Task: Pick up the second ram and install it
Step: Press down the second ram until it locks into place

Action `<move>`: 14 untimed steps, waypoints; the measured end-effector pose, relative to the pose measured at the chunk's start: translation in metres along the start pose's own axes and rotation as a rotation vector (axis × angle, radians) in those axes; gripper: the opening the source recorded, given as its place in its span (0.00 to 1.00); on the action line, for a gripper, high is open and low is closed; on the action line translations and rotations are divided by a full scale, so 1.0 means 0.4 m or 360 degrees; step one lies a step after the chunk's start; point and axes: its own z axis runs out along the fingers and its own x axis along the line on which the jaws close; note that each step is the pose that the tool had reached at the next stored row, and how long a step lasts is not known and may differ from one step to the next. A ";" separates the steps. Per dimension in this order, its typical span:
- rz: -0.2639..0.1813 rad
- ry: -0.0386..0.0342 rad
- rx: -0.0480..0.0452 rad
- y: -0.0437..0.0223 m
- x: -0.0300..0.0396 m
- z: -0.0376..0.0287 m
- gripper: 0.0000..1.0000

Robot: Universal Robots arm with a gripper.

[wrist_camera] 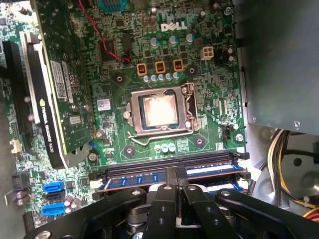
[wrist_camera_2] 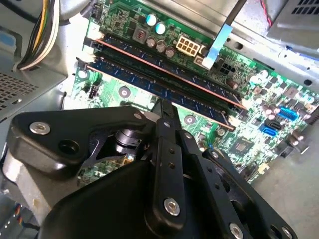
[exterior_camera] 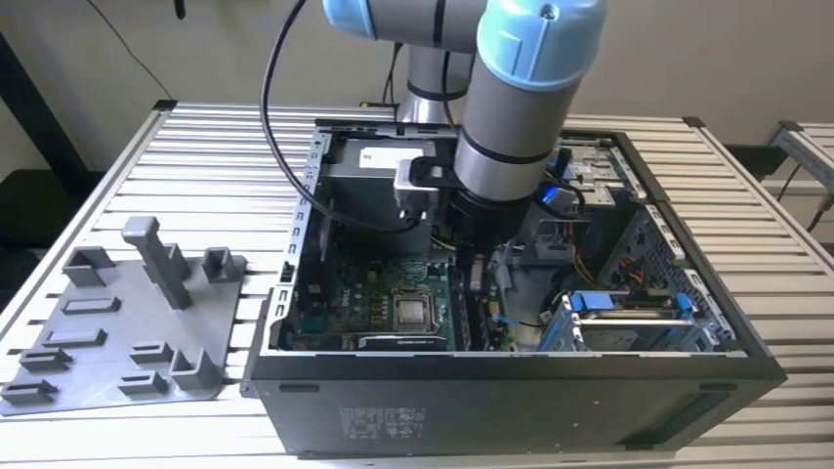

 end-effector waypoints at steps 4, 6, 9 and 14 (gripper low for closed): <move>-0.0039 0.0001 -0.0003 -0.002 0.000 0.001 0.11; -0.0042 0.0001 -0.0003 -0.002 0.000 0.001 0.11; -0.0042 0.0001 -0.0003 -0.002 0.000 0.001 0.11; -0.0048 0.0003 -0.0003 -0.003 -0.001 0.010 0.11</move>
